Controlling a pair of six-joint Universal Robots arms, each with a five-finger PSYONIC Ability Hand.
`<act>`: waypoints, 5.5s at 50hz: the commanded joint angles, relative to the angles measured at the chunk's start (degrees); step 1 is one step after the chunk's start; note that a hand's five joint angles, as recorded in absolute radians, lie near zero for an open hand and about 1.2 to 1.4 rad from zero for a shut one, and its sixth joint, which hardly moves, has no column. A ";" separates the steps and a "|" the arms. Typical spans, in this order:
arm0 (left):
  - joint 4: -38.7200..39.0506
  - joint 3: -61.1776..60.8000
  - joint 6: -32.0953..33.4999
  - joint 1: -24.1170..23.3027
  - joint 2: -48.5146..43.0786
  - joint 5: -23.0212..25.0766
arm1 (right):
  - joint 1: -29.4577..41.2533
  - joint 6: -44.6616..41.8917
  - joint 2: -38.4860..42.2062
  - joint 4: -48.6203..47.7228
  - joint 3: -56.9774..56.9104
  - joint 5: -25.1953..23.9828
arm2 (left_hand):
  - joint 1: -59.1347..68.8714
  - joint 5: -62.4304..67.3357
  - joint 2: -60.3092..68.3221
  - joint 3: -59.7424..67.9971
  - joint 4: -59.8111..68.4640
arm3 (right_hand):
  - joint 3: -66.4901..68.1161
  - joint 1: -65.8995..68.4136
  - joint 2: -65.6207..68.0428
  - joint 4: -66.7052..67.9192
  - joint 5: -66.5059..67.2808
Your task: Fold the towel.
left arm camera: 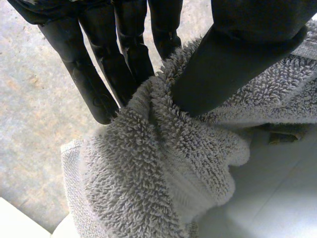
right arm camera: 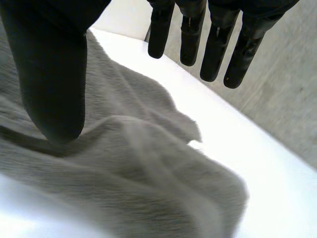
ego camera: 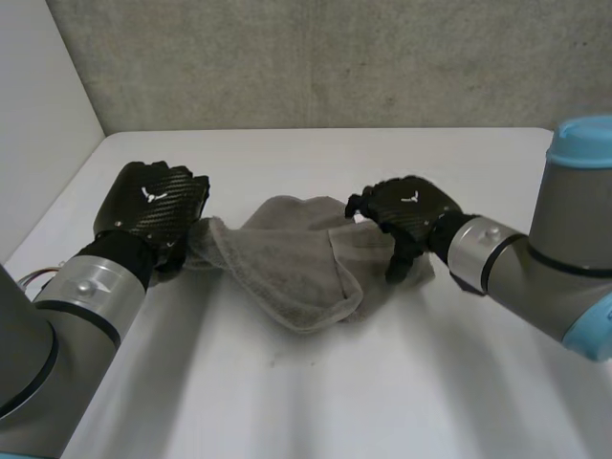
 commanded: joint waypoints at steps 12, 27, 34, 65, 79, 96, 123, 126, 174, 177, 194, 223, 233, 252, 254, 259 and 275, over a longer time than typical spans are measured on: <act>0.28 -12.81 -0.27 0.75 1.86 0.28 | 0.94 -21.93 17.11 2.35 -20.03 -9.95 | 13.95 12.08 10.42 10.64 10.29 | 9.79 9.43 8.83 10.50 10.62; 0.90 -19.06 -0.44 1.36 6.08 0.37 | 3.22 -24.03 33.81 4.29 -34.19 -11.01 | 13.95 12.08 10.42 10.64 10.29 | 10.63 10.28 9.67 11.34 11.46; 0.99 -19.41 -0.44 2.15 6.08 0.37 | 3.84 -25.09 35.85 4.55 -37.36 -10.13 | 13.95 12.08 10.42 10.64 10.29 | 32.62 32.27 31.66 33.33 33.45; 3.89 -11.42 -0.62 10.24 5.02 0.46 | -7.58 -8.48 -5.73 -0.11 -3.88 5.61 | 13.95 12.08 10.42 10.64 10.29 | 58.51 58.16 57.56 59.22 59.34; -0.32 -10.11 0.26 10.24 0.91 4.93 | -13.38 -14.99 -12.14 24.33 4.38 -0.72 | 13.95 12.08 10.42 10.64 10.29 | 58.51 58.16 57.56 59.22 59.34; -3.23 18.99 0.17 9.62 -22.93 6.35 | -9.70 -8.78 7.81 7.22 -12.63 2.69 | 13.95 12.08 10.42 10.64 10.29 | 58.51 58.16 57.56 59.22 59.34; -6.74 29.02 -14.50 7.95 -18.44 7.05 | -10.13 0.00 -5.64 -4.35 -4.08 6.57 | 13.95 12.08 10.42 10.64 10.29 | 58.51 58.16 57.56 59.22 59.34; -3.84 18.91 -14.42 7.95 -18.36 7.05 | -10.31 -6.60 -3.98 -0.91 1.89 6.40 | 13.95 12.08 10.42 10.64 10.29 | 58.51 58.16 57.56 59.22 59.34; 8.55 -6.14 -4.84 12.08 -15.19 7.14 | -18.48 -39.93 -1.42 2.71 16.77 -13.64 | 3.54 1.67 0.01 0.24 -0.12 | 9.29 8.93 8.33 10.00 10.12; 8.55 -6.14 -4.84 12.08 -15.19 7.14 | -18.92 -44.23 -1.68 2.71 18.61 -13.64 | 3.37 1.50 -0.16 0.07 -0.29 | 9.29 8.93 8.33 10.00 10.12; 8.55 -6.49 -4.84 12.08 -15.19 7.23 | -19.89 -49.43 0.69 2.00 22.84 -15.58 | 0.34 -1.53 -3.18 -2.96 -3.31 | 25.84 25.49 24.88 26.55 26.67; 7.85 -11.68 -4.22 11.91 -10.62 7.32 | -23.84 -19.64 -6.52 -13.82 29.43 -2.57 | -51.80 -53.67 -55.33 -55.11 -55.46 | 58.51 58.16 57.56 59.22 59.34; 8.28 -11.77 -4.05 13.40 -9.47 7.40 | -24.37 -21.31 -5.99 -14.52 29.96 -2.66 | -50.12 -51.99 -53.65 -53.43 -53.78 | 58.51 58.16 57.56 59.22 59.34; -0.59 0.71 -1.15 17.18 -19.06 13.29 | -24.90 -23.34 -5.64 -15.84 31.45 -2.48 | -38.51 -40.38 -42.04 -41.82 -42.17 | 58.51 58.16 57.56 59.22 59.34; -3.83 2.55 -0.79 17.18 -20.54 14.43 | -24.81 -23.34 -5.37 -15.93 31.63 -2.48 | -38.34 -40.21 -41.87 -41.65 -42.00 | 58.51 58.16 57.56 59.22 59.34; -6.22 3.70 -0.71 16.48 -21.52 14.52 | -24.81 -23.86 -4.50 -16.19 31.54 -2.13 | -38.34 -40.21 -41.87 -41.65 -42.00 | 58.51 58.16 57.56 59.22 59.34; -8.50 3.70 -0.53 14.99 -20.21 9.43 | -24.90 -25.01 -4.49 -16.10 31.28 -2.13 | 13.94 12.07 10.42 10.64 10.29 | 58.51 58.16 57.56 59.22 59.34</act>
